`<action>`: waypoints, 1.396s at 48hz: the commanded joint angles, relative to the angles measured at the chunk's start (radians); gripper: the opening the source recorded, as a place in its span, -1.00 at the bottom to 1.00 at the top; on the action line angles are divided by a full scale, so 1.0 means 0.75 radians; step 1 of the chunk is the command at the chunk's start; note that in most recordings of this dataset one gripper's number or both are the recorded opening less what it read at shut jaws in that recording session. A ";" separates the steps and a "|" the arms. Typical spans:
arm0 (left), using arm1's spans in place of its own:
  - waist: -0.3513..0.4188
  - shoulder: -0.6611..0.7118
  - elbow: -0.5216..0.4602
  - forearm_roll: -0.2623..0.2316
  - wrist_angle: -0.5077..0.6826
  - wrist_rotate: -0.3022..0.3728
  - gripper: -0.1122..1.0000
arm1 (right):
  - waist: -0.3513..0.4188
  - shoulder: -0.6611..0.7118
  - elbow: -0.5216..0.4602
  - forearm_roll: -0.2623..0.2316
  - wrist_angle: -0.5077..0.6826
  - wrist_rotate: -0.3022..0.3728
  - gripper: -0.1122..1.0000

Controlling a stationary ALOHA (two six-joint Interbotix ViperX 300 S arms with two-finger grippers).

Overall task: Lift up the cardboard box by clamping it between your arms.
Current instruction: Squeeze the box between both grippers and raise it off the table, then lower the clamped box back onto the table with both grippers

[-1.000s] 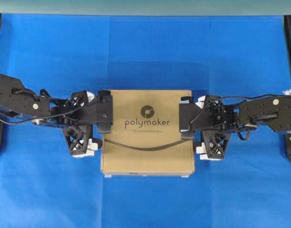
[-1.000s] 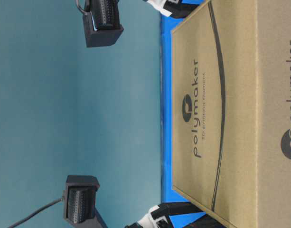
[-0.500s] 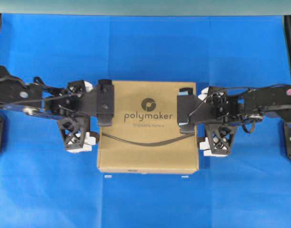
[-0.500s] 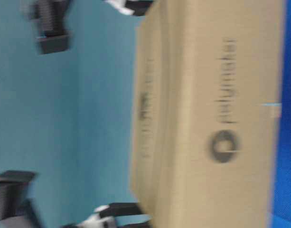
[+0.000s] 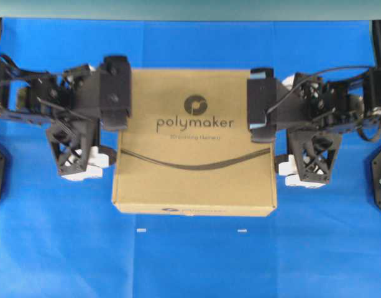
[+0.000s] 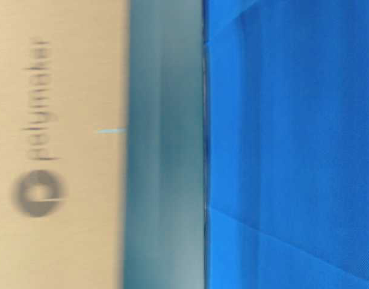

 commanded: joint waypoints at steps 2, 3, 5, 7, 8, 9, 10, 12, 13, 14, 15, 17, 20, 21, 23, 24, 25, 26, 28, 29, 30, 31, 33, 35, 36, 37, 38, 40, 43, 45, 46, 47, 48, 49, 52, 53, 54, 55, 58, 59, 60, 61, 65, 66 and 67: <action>0.022 0.010 -0.194 -0.008 0.014 -0.018 0.69 | 0.004 0.010 -0.170 0.016 0.020 0.055 0.98; 0.022 0.010 -0.217 -0.008 0.031 -0.018 0.69 | 0.004 0.010 -0.184 0.016 0.033 0.055 0.98; 0.022 0.012 -0.245 -0.008 0.047 -0.018 0.69 | 0.002 0.012 -0.213 0.016 0.055 0.053 0.98; 0.022 0.012 -0.274 -0.008 0.067 -0.018 0.69 | -0.002 0.012 -0.252 0.016 0.084 0.055 0.98; 0.022 0.012 -0.288 -0.008 0.080 -0.018 0.69 | -0.004 0.012 -0.266 0.016 0.096 0.055 0.98; 0.022 0.012 -0.303 -0.008 0.090 -0.018 0.69 | -0.006 0.012 -0.276 0.018 0.108 0.055 0.98; 0.022 0.014 -0.315 -0.008 0.100 -0.018 0.69 | -0.010 0.014 -0.290 0.018 0.121 0.055 0.98; 0.022 0.018 -0.342 -0.008 0.125 -0.016 0.69 | -0.018 0.016 -0.315 0.016 0.151 0.053 0.98; 0.022 0.020 -0.358 -0.008 0.137 -0.016 0.69 | -0.022 0.016 -0.323 0.018 0.164 0.053 0.98; 0.022 0.022 -0.372 -0.008 0.151 -0.016 0.69 | -0.027 0.018 -0.333 0.018 0.174 0.053 0.98; 0.022 0.029 -0.393 -0.008 0.166 -0.016 0.69 | -0.029 0.018 -0.340 0.016 0.184 0.051 0.98; 0.022 0.037 -0.417 -0.008 0.186 -0.018 0.69 | -0.037 0.018 -0.350 0.016 0.198 0.051 0.98; 0.022 0.047 -0.452 -0.008 0.211 -0.018 0.69 | -0.043 0.018 -0.356 0.018 0.215 0.049 0.98; 0.022 0.051 -0.458 -0.008 0.215 -0.018 0.69 | -0.043 0.018 -0.358 0.016 0.219 0.047 0.98; 0.022 0.059 -0.472 -0.008 0.221 -0.016 0.69 | -0.043 0.018 -0.360 0.012 0.219 0.047 0.98; 0.022 0.061 -0.479 -0.008 0.223 -0.014 0.69 | -0.045 0.018 -0.360 0.012 0.219 0.047 0.98; 0.022 0.065 -0.481 -0.008 0.225 -0.014 0.69 | -0.045 0.018 -0.362 0.012 0.219 0.047 0.98; 0.022 0.067 -0.483 -0.008 0.225 -0.014 0.69 | -0.045 0.018 -0.362 0.012 0.219 0.047 0.98; 0.022 0.072 -0.489 -0.008 0.225 -0.014 0.69 | -0.045 0.016 -0.362 0.012 0.219 0.047 0.98; 0.022 0.072 -0.489 -0.008 0.225 -0.014 0.69 | -0.045 0.018 -0.362 0.012 0.219 0.047 0.98; 0.022 0.074 -0.489 -0.008 0.225 -0.014 0.69 | -0.045 0.016 -0.362 0.012 0.219 0.047 0.98; 0.022 0.074 -0.489 -0.008 0.225 -0.014 0.69 | -0.045 0.018 -0.362 0.012 0.219 0.047 0.98; 0.022 0.074 -0.487 -0.008 0.225 -0.014 0.69 | -0.045 0.016 -0.362 0.012 0.219 0.047 0.98; 0.022 0.072 -0.485 -0.008 0.225 -0.014 0.69 | -0.045 0.016 -0.360 0.012 0.219 0.047 0.98; 0.022 0.072 -0.485 -0.008 0.225 -0.014 0.69 | -0.045 0.016 -0.360 0.012 0.219 0.047 0.98; 0.022 0.072 -0.483 -0.008 0.225 -0.014 0.69 | -0.045 0.016 -0.358 0.012 0.219 0.047 0.98; 0.025 0.072 -0.483 -0.008 0.225 -0.014 0.69 | -0.045 0.014 -0.358 0.012 0.219 0.047 0.98; 0.025 0.072 -0.481 -0.008 0.225 -0.016 0.69 | -0.045 0.014 -0.354 0.012 0.217 0.047 0.98; 0.025 0.072 -0.470 -0.006 0.225 -0.018 0.69 | -0.047 0.012 -0.342 0.010 0.215 0.043 0.98; 0.027 0.074 -0.462 -0.006 0.223 -0.018 0.69 | -0.049 0.012 -0.325 0.006 0.207 0.041 0.98; 0.029 0.074 -0.456 -0.006 0.219 -0.020 0.69 | -0.051 0.012 -0.315 0.006 0.200 0.039 0.98; 0.033 0.074 -0.448 -0.006 0.217 -0.020 0.69 | -0.053 0.012 -0.305 0.004 0.192 0.037 0.98; 0.035 0.076 -0.440 -0.006 0.211 -0.020 0.69 | -0.055 0.012 -0.284 0.004 0.178 0.037 0.98; 0.037 0.080 -0.430 -0.006 0.202 -0.020 0.69 | -0.055 0.010 -0.272 0.004 0.166 0.037 0.98; 0.039 0.086 -0.391 -0.006 0.172 -0.020 0.69 | -0.055 0.006 -0.243 0.004 0.121 0.037 0.98; 0.039 0.090 -0.374 -0.006 0.162 -0.018 0.69 | -0.055 0.004 -0.233 0.004 0.104 0.037 0.98; 0.039 0.094 -0.360 -0.006 0.151 -0.018 0.69 | -0.055 0.000 -0.221 0.004 0.090 0.037 0.98; 0.039 0.100 -0.335 -0.004 0.135 -0.018 0.69 | -0.055 0.000 -0.207 0.004 0.074 0.037 0.98; 0.041 0.112 -0.292 -0.004 0.106 -0.022 0.69 | -0.061 -0.006 -0.168 0.002 0.029 0.041 0.98; 0.041 0.117 -0.278 -0.006 0.098 -0.025 0.69 | -0.061 -0.008 -0.151 0.002 0.016 0.043 0.98; 0.041 0.121 -0.268 -0.004 0.092 -0.025 0.69 | -0.061 -0.010 -0.127 0.002 -0.004 0.043 0.98; 0.039 0.125 -0.258 -0.004 0.086 -0.025 0.69 | -0.061 -0.012 -0.112 0.002 -0.016 0.045 0.98; 0.039 0.141 -0.221 -0.006 0.063 -0.025 0.68 | -0.061 -0.012 -0.049 0.002 -0.070 0.047 0.98; 0.039 0.143 -0.211 -0.004 0.055 -0.025 0.68 | -0.061 -0.012 -0.035 0.002 -0.084 0.047 0.98; 0.039 0.147 -0.202 -0.004 0.047 -0.025 0.68 | -0.061 -0.012 -0.016 0.002 -0.098 0.045 0.98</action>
